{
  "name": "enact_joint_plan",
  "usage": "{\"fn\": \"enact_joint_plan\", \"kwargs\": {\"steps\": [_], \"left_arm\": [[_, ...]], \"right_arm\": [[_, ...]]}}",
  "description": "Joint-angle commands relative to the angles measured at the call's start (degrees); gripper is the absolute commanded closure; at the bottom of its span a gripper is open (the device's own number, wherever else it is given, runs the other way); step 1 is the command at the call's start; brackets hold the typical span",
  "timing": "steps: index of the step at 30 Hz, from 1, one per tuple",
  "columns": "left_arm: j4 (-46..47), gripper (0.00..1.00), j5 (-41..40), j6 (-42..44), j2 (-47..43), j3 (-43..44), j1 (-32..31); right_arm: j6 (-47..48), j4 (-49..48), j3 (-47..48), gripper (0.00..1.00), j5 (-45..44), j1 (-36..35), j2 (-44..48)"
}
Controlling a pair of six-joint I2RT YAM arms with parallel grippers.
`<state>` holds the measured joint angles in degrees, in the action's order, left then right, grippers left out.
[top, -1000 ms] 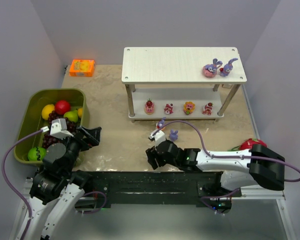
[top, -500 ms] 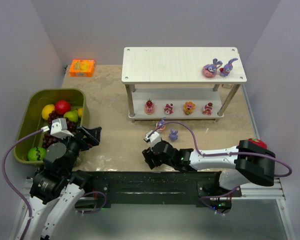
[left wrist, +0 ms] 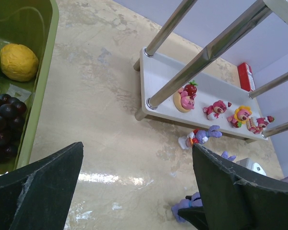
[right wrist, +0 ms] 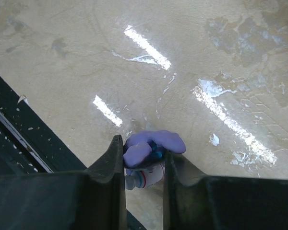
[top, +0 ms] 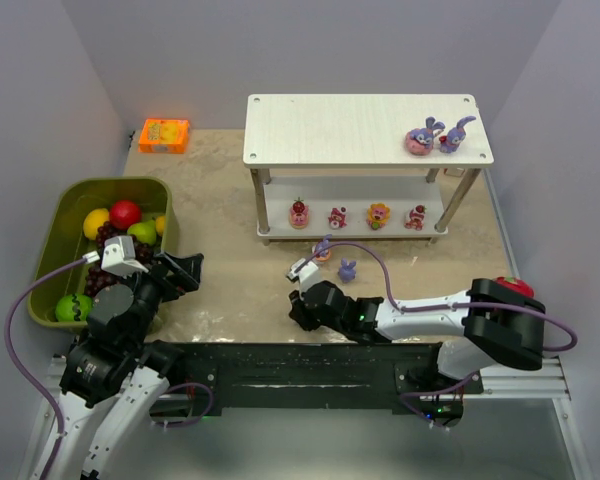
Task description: Place and organize the plastic toys onto the shelf
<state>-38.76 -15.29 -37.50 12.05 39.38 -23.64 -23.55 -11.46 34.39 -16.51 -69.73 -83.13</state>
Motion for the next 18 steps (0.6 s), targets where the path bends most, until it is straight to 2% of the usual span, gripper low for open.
{"fn": "enact_joint_plan", "kwargs": {"steps": [1, 5, 9, 15, 16, 18], "left_arm": [[0.7, 0.01, -0.9, -0.6, 0.3, 1.1, 0.3], [0.7, 0.00, -0.8, -0.7, 0.3, 1.1, 0.3], [0.6, 0.00, -0.7, -0.6, 0.0, 1.1, 0.3], [0.8, 0.01, -0.7, -0.6, -0.6, 1.1, 0.3], [0.9, 0.01, -0.7, -0.6, -0.5, 1.1, 0.3], [0.8, 0.00, -0.6, -0.6, -0.5, 1.1, 0.3]], "right_arm": [[-1.7, 2.3, 2.5, 1.00, -4.3, -0.1, 2.5], [-3.4, 11.3, 7.3, 1.00, -8.3, -0.1, 7.7], [-5.7, 27.1, 15.9, 1.00, -13.5, -0.1, 14.0], [-7.6, 46.9, 36.5, 1.00, -23.4, 0.5, 17.5], [-7.1, 48.8, 41.8, 1.00, -24.5, 0.7, 17.3], [-6.2, 52.6, 46.4, 1.00, -29.0, 1.8, 16.5]]}}
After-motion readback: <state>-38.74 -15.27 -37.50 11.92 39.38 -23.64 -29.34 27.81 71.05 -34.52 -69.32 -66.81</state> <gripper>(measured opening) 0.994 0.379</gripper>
